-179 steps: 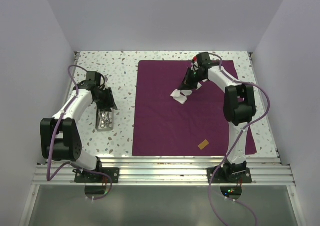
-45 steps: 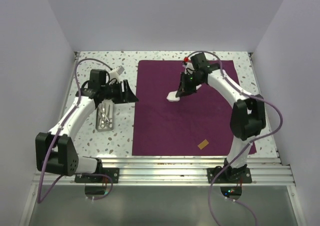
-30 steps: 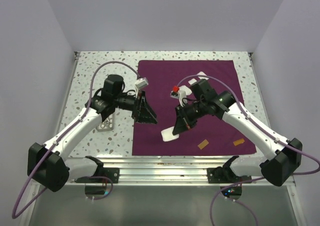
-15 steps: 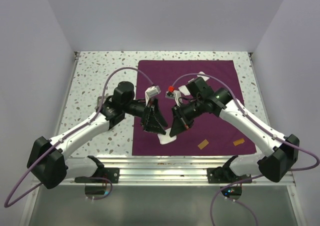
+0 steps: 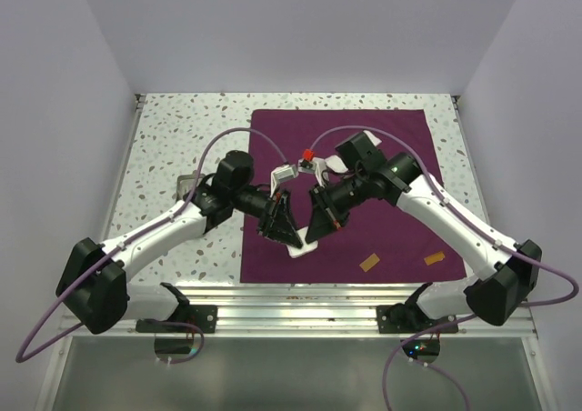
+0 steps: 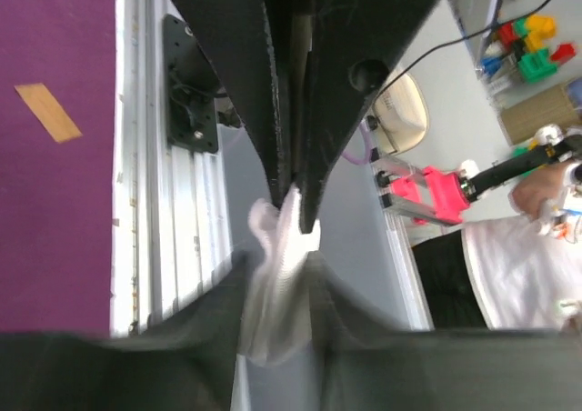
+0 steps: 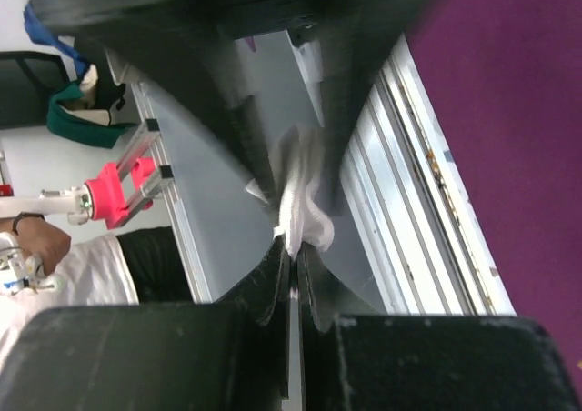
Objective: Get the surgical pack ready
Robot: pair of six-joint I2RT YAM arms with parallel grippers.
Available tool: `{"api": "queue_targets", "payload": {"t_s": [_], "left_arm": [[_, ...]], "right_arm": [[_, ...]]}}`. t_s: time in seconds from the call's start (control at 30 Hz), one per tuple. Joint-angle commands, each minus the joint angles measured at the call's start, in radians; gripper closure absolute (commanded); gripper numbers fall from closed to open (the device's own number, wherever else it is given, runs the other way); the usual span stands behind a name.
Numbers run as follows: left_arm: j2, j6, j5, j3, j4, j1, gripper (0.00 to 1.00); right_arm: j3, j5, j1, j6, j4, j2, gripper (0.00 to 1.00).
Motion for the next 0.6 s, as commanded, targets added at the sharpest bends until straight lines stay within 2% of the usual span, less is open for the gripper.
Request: {"api": "queue_targets", "payload": {"t_s": [0.0,0.03,0.07,0.1,0.13,0.17,0.23,0.27,0.3,0.37,0.47,0.57], "left_arm": [[0.001,0.025,0.052,0.028,0.002,-0.007,0.86],[0.003,0.027,0.048,0.026,-0.004,-0.006,1.0],[0.003,0.056,0.013,0.032,-0.056,0.001,1.0],[0.006,0.08,-0.009,0.034,-0.094,0.022,1.0],[0.006,0.106,-0.038,0.037,-0.183,0.037,1.0],[0.006,0.16,-0.123,0.042,-0.237,0.06,1.0],[-0.008,0.182,-0.205,0.028,-0.332,0.172,1.0],[-0.018,0.18,-0.255,0.017,-0.354,0.216,1.0],[-0.032,0.197,-0.382,0.026,-0.393,0.291,1.0],[-0.028,0.215,-0.556,0.089,-0.53,0.344,1.0],[0.021,0.212,-0.905,0.159,-0.662,0.468,1.0],[0.084,0.217,-1.113,0.201,-0.733,0.577,1.0]], "right_arm": [[0.046,0.033,0.004,-0.011,-0.032,0.017,1.0],[0.049,0.082,0.004,-0.005,-0.029,0.02,0.98],[0.057,0.116,0.006,0.005,-0.03,0.027,0.83],[0.061,0.166,0.003,0.044,-0.026,0.03,0.74],[0.063,0.291,0.001,0.068,-0.02,0.033,0.66],[0.072,0.34,-0.002,0.093,-0.015,0.034,0.49],[0.084,0.418,-0.025,0.15,-0.013,0.043,0.32],[0.094,0.505,-0.036,0.173,-0.016,0.043,0.24],[0.097,0.533,-0.061,0.209,-0.015,0.043,0.22],[0.088,0.59,-0.092,0.245,-0.012,0.045,0.2],[0.052,0.572,-0.155,0.286,0.014,0.059,0.2],[0.049,0.547,-0.166,0.282,0.019,0.088,0.2]]}}
